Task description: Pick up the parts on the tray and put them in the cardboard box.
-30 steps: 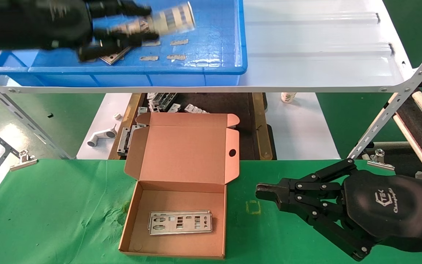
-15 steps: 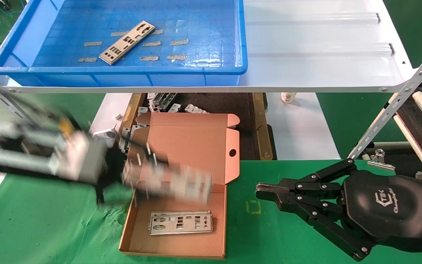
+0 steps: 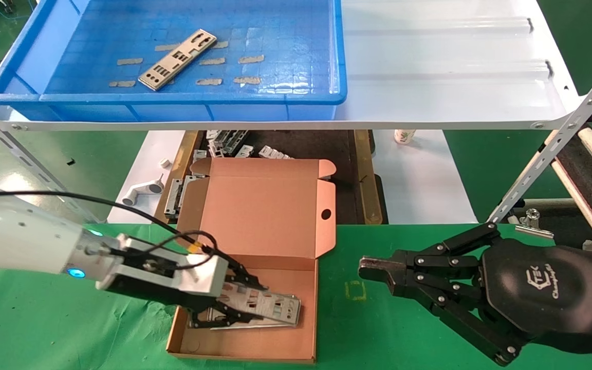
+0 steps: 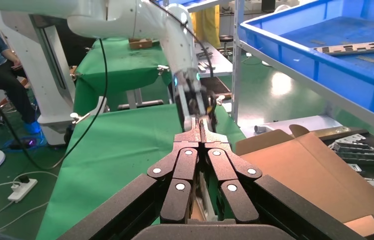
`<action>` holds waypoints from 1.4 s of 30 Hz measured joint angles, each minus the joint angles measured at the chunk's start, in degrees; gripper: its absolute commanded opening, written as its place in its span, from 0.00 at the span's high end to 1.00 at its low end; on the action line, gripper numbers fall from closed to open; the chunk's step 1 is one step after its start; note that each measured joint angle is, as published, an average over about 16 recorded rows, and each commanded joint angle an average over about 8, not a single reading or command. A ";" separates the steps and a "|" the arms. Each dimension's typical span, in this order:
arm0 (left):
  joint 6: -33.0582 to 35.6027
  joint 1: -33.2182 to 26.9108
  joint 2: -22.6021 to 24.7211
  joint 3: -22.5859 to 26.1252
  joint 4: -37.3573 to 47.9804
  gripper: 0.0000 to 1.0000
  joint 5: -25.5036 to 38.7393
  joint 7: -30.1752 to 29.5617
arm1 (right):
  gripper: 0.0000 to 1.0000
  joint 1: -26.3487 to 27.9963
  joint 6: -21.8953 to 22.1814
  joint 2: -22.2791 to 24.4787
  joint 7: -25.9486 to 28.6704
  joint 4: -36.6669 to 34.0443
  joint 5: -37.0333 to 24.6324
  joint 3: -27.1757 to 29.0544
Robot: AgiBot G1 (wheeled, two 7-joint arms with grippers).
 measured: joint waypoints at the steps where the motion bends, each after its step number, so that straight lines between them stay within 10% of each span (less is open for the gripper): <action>1: -0.44 0.20 0.51 0.16 0.76 0.44 0.30 0.31 | 1.00 0.00 0.00 0.00 0.00 0.00 0.00 0.00; 7: -1.27 0.69 2.74 0.74 4.73 0.00 1.17 1.57 | 1.00 0.00 0.00 0.00 0.00 0.00 0.00 0.00; 33: 4.97 -2.05 4.83 0.01 13.03 0.00 -0.89 4.32 | 1.00 0.00 0.00 0.00 0.00 0.00 0.00 0.00; 42: 7.78 -1.52 2.55 -2.46 9.67 0.00 -3.26 2.65 | 0.01 0.00 0.00 0.00 0.00 0.00 0.00 -0.01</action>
